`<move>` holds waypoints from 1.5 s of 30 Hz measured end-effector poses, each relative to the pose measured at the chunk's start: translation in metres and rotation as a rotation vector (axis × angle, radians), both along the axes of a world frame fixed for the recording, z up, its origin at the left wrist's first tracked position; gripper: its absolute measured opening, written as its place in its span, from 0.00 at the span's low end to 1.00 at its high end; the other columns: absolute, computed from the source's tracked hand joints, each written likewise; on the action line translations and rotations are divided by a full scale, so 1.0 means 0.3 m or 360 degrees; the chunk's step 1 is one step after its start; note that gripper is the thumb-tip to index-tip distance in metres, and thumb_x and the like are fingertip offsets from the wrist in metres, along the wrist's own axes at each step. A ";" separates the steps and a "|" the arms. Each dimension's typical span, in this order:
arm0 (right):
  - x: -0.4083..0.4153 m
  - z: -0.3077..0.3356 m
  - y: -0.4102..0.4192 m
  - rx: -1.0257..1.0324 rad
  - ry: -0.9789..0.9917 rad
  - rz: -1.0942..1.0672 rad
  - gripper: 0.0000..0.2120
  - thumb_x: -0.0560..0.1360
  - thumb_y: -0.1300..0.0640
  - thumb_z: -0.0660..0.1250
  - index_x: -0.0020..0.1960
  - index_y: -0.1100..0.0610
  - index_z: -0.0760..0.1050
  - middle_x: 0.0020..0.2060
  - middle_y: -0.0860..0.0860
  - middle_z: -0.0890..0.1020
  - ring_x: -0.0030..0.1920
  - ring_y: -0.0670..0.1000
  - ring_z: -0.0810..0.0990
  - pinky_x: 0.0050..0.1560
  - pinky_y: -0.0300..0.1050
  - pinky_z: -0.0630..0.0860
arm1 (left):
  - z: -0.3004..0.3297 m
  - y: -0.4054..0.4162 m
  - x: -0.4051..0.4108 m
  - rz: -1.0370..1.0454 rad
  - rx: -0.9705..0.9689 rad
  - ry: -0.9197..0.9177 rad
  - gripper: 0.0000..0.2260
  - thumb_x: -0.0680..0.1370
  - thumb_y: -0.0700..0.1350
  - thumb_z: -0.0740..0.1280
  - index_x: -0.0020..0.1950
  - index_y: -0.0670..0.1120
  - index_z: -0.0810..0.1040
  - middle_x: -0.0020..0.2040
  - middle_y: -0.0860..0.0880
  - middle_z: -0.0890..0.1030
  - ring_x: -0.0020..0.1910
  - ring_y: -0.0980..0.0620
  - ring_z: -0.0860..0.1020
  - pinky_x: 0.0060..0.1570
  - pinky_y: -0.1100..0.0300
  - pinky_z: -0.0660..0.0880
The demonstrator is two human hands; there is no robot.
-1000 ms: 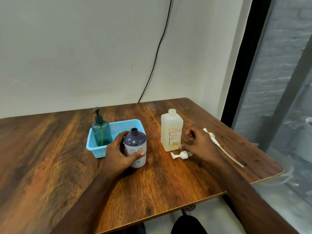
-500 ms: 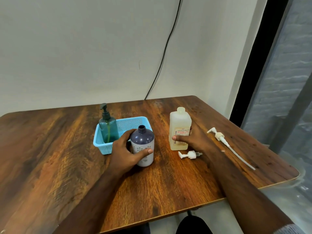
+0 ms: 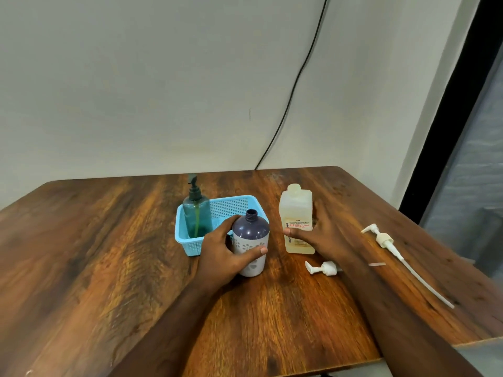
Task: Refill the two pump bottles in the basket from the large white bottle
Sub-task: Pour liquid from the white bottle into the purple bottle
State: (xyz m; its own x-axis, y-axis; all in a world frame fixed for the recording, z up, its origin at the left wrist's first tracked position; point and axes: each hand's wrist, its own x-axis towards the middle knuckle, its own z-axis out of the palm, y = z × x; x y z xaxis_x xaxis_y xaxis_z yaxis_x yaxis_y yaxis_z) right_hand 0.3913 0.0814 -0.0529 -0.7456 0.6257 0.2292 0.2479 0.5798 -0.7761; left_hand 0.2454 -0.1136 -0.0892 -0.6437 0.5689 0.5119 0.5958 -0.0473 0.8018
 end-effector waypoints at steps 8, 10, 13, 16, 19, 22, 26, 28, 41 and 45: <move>-0.104 0.011 0.052 -0.0161 -0.0042 0.0177 0.46 0.59 0.27 0.76 0.71 0.39 0.63 0.67 0.45 0.76 0.63 0.49 0.77 0.66 0.56 0.75 | 0.008 0.059 -0.125 0.0059 -0.0055 -0.0019 0.33 0.65 0.58 0.81 0.67 0.52 0.76 0.61 0.58 0.82 0.59 0.61 0.80 0.54 0.55 0.82; -0.126 0.002 0.078 -0.0189 -0.0019 0.0141 0.50 0.54 0.25 0.75 0.71 0.38 0.62 0.66 0.45 0.76 0.63 0.49 0.77 0.66 0.57 0.76 | 0.017 0.079 -0.148 0.0075 -0.0051 -0.0004 0.31 0.65 0.58 0.81 0.65 0.54 0.77 0.59 0.59 0.82 0.57 0.61 0.80 0.53 0.54 0.83; -0.135 -0.001 0.090 -0.0197 0.0038 0.0096 0.47 0.62 0.36 0.79 0.74 0.43 0.62 0.65 0.44 0.75 0.63 0.49 0.76 0.63 0.51 0.77 | 0.018 0.115 -0.151 0.0063 -0.0050 0.0007 0.30 0.65 0.58 0.82 0.63 0.58 0.76 0.57 0.61 0.82 0.56 0.63 0.80 0.52 0.56 0.82; -0.142 -0.026 0.113 -0.0231 0.0094 0.0071 0.45 0.63 0.40 0.79 0.74 0.44 0.62 0.67 0.46 0.75 0.63 0.50 0.77 0.62 0.53 0.78 | 0.007 0.143 -0.129 0.0007 -0.0056 0.0029 0.29 0.65 0.59 0.82 0.63 0.59 0.77 0.57 0.61 0.82 0.56 0.63 0.80 0.52 0.58 0.82; -0.147 -0.040 0.126 -0.0203 0.0128 0.0046 0.46 0.59 0.37 0.79 0.72 0.38 0.61 0.67 0.45 0.75 0.64 0.50 0.77 0.61 0.57 0.79 | 0.009 0.155 -0.112 -0.0031 -0.0068 0.0060 0.30 0.64 0.61 0.81 0.63 0.56 0.78 0.56 0.60 0.83 0.55 0.61 0.81 0.51 0.56 0.82; -0.154 -0.042 0.128 -0.0169 0.0147 0.0054 0.44 0.61 0.39 0.80 0.69 0.34 0.59 0.67 0.43 0.74 0.65 0.49 0.76 0.62 0.55 0.79 | 0.014 0.155 -0.117 -0.0056 -0.0064 0.0058 0.31 0.63 0.62 0.81 0.63 0.55 0.79 0.55 0.59 0.84 0.54 0.59 0.82 0.50 0.52 0.83; -0.152 -0.042 0.127 -0.0082 0.0130 0.0029 0.43 0.65 0.43 0.80 0.73 0.42 0.61 0.67 0.45 0.73 0.66 0.49 0.73 0.62 0.44 0.74 | 0.025 0.141 -0.127 0.0027 -0.0092 0.0175 0.31 0.62 0.67 0.79 0.62 0.58 0.78 0.55 0.61 0.83 0.54 0.60 0.81 0.49 0.51 0.82; -0.148 -0.038 0.118 -0.0027 0.0130 0.0010 0.44 0.65 0.43 0.80 0.74 0.44 0.61 0.67 0.45 0.72 0.66 0.48 0.72 0.61 0.41 0.72 | 0.034 0.137 -0.128 0.0120 -0.0133 0.0263 0.30 0.62 0.69 0.77 0.60 0.60 0.77 0.54 0.63 0.81 0.54 0.63 0.79 0.50 0.52 0.82; -0.147 -0.036 0.109 0.0115 0.0141 0.0062 0.42 0.63 0.37 0.77 0.73 0.44 0.64 0.65 0.40 0.72 0.64 0.42 0.71 0.61 0.33 0.66 | 0.055 0.117 -0.138 0.0162 -0.0261 0.0340 0.34 0.61 0.73 0.74 0.62 0.59 0.78 0.55 0.61 0.81 0.54 0.62 0.78 0.50 0.51 0.82; -0.147 -0.025 0.105 0.0188 0.0074 0.0086 0.41 0.64 0.37 0.76 0.72 0.39 0.60 0.64 0.36 0.70 0.63 0.41 0.70 0.64 0.37 0.65 | 0.067 0.112 -0.135 0.0156 -0.0311 0.0348 0.32 0.61 0.74 0.73 0.59 0.61 0.77 0.52 0.62 0.81 0.52 0.63 0.78 0.49 0.51 0.81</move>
